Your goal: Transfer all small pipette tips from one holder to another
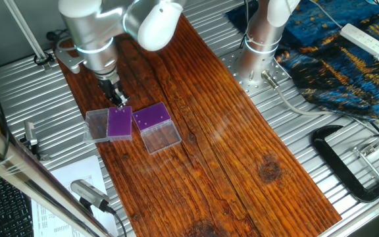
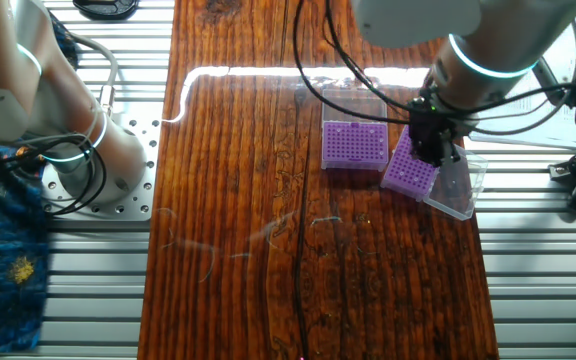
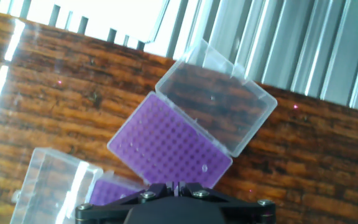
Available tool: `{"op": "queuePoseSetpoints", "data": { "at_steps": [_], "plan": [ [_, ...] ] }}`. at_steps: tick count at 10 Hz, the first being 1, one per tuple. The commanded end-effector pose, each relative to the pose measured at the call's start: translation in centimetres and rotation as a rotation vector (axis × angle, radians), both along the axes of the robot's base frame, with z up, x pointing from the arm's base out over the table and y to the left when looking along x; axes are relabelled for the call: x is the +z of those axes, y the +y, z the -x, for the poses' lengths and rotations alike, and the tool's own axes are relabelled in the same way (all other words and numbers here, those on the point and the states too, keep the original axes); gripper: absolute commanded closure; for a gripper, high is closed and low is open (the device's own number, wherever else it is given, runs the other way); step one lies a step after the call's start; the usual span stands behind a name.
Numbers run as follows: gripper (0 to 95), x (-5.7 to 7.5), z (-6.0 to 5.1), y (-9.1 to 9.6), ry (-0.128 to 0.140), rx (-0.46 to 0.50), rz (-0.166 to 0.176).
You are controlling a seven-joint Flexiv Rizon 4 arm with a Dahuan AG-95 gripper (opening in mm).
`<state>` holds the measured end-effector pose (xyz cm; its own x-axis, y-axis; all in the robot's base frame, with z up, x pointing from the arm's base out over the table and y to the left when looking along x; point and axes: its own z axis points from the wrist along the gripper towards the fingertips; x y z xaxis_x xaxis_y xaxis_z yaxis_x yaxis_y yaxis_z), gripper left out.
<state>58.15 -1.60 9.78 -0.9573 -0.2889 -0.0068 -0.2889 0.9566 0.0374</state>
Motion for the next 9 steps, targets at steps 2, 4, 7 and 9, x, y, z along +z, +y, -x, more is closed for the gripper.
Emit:
{"op": "queuePoseSetpoints", "data": {
  "at_steps": [2,4,7,9],
  "plan": [
    [95.0,-0.4,0.1,0.0,0.0,0.004,-0.006],
    [95.0,-0.8,0.1,0.4,0.0,0.002,-0.022],
    [95.0,-1.2,0.1,1.2,0.0,-0.008,-0.02],
    [95.0,-1.4,0.1,1.2,0.0,-0.006,-0.015]
  ]
}}
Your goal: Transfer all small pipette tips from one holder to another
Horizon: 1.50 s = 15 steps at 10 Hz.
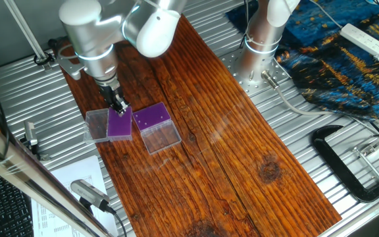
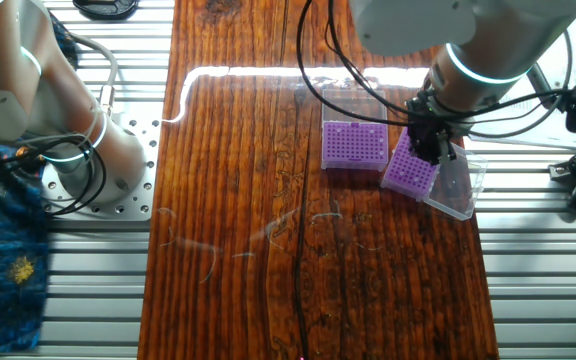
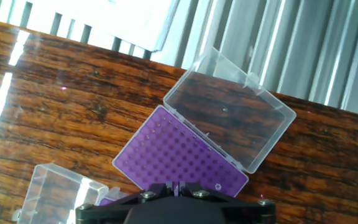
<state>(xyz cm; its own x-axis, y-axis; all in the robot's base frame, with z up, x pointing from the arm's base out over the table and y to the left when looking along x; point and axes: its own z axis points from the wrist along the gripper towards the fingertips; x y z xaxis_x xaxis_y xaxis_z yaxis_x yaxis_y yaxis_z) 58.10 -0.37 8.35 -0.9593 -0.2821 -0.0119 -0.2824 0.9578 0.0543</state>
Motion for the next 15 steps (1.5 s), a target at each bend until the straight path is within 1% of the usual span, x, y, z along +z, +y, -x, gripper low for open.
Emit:
{"op": "queuePoseSetpoints", "data": {
  "at_steps": [1,9,15],
  "plan": [
    [95.0,-0.05,0.04,-0.01,0.001,0.004,0.009],
    [95.0,-0.77,0.69,-0.31,0.0,0.013,0.011],
    [95.0,-0.84,0.71,-0.32,-0.002,0.027,0.008]
  ]
}}
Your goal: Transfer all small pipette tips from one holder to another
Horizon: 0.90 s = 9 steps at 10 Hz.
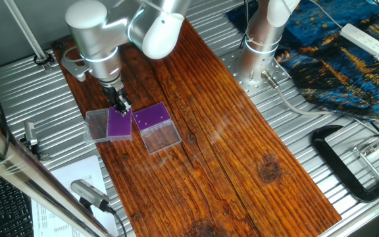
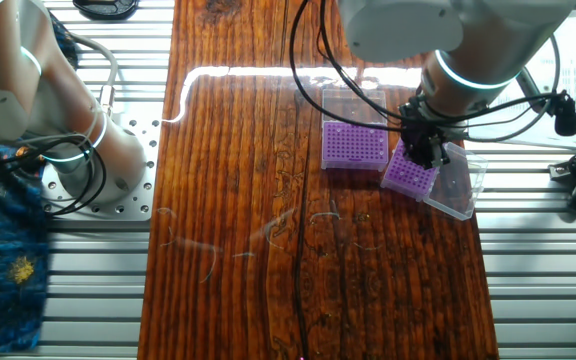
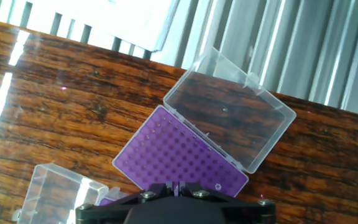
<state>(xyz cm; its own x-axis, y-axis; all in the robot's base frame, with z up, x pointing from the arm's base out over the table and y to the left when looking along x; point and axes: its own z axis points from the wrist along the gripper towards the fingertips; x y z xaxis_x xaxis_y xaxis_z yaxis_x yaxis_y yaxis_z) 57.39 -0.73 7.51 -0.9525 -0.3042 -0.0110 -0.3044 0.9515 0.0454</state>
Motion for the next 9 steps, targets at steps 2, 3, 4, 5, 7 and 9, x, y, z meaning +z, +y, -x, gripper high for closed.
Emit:
{"op": "queuePoseSetpoints", "data": {
  "at_steps": [2,3,4,5,7,9],
  "plan": [
    [76.0,-0.01,0.0,0.04,-0.002,0.014,0.0],
    [76.0,-0.01,0.0,0.04,-0.003,0.016,0.001],
    [76.0,-0.01,0.0,0.04,-0.003,0.017,0.001],
    [76.0,-0.01,0.0,0.04,-0.006,0.018,0.001],
    [76.0,0.34,0.03,0.25,-0.001,0.005,0.0],
    [76.0,0.94,0.42,0.99,0.009,-0.007,0.002]
  ]
}}
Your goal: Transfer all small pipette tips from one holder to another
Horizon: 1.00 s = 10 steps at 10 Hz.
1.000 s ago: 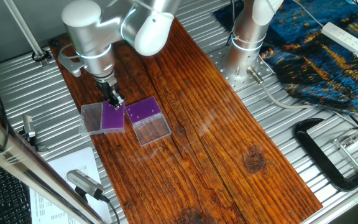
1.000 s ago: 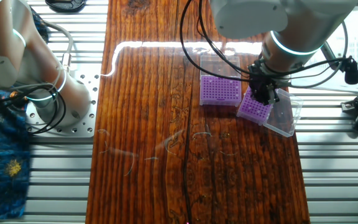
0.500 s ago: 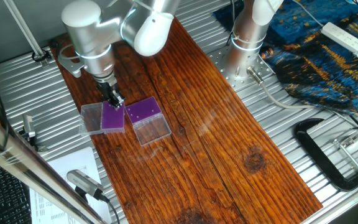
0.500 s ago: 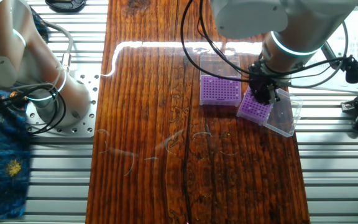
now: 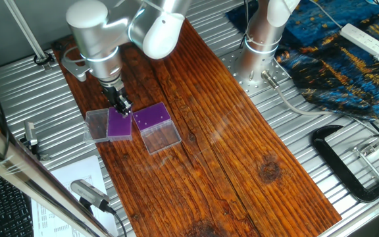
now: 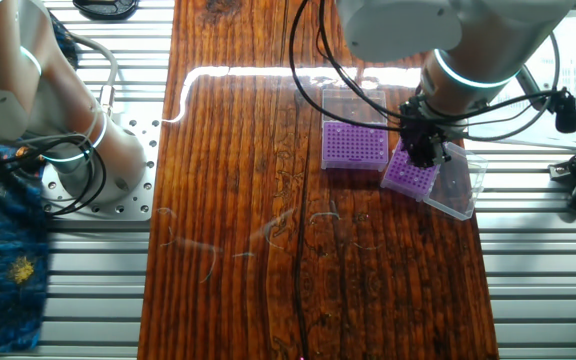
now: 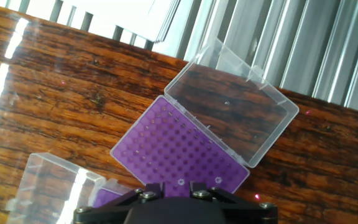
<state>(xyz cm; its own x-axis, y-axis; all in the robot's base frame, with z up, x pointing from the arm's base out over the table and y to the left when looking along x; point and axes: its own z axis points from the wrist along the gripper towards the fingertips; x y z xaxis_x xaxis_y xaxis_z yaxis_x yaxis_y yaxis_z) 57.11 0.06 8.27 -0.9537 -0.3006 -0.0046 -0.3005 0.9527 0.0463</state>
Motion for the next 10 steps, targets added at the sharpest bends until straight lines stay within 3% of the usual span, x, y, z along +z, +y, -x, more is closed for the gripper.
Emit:
{"op": "queuePoseSetpoints", "data": {
  "at_steps": [1,6,10],
  "plan": [
    [76.0,0.5,0.7,0.9,0.006,-0.014,0.001],
    [76.0,-1.1,4.0,2.4,0.003,-0.045,0.014],
    [76.0,-1.5,4.7,2.7,-0.004,-0.054,0.021]
  ]
}}
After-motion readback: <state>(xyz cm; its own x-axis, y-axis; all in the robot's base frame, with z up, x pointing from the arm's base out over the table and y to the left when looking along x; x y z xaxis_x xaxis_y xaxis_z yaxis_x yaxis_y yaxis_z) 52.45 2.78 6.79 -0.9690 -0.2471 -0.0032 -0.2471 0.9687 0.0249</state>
